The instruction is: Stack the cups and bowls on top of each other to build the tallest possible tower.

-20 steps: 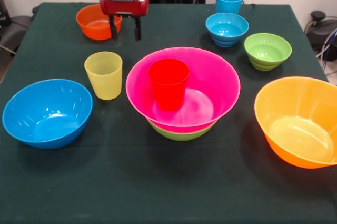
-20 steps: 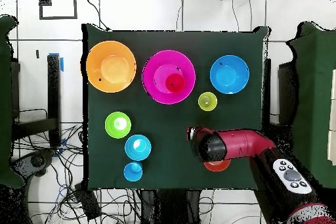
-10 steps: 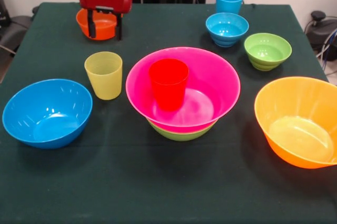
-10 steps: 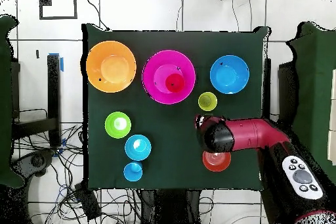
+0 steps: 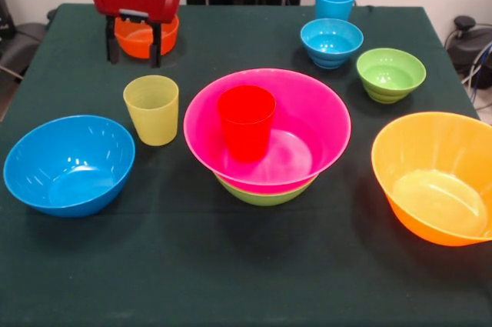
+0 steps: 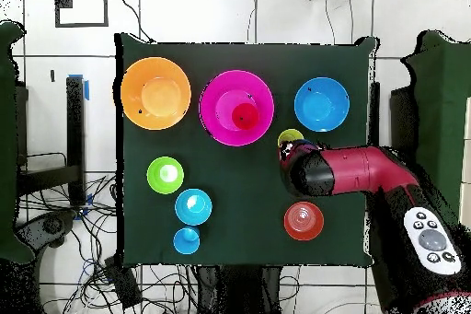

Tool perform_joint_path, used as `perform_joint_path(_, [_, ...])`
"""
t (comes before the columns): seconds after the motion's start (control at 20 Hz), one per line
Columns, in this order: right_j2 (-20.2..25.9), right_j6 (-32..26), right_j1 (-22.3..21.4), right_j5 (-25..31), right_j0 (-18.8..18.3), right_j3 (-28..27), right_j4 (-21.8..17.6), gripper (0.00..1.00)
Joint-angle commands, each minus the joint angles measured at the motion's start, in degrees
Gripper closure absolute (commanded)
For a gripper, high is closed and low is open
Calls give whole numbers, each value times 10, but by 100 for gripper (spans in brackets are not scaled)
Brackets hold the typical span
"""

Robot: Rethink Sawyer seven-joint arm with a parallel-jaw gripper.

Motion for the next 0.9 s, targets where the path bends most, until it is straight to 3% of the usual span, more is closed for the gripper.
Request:
perform_joint_path(0.05, [46,-143,57,31,19,-63,-59,0])
perform_joint_path(0.35, [47,-132,86,37,10,-82,-50,0])
perform_joint_path(0.65, [13,-96,96,7,25,-94,-79,0])
perform_joint_path(0.9, [16,-110,114,23,6,-89,-72,0])
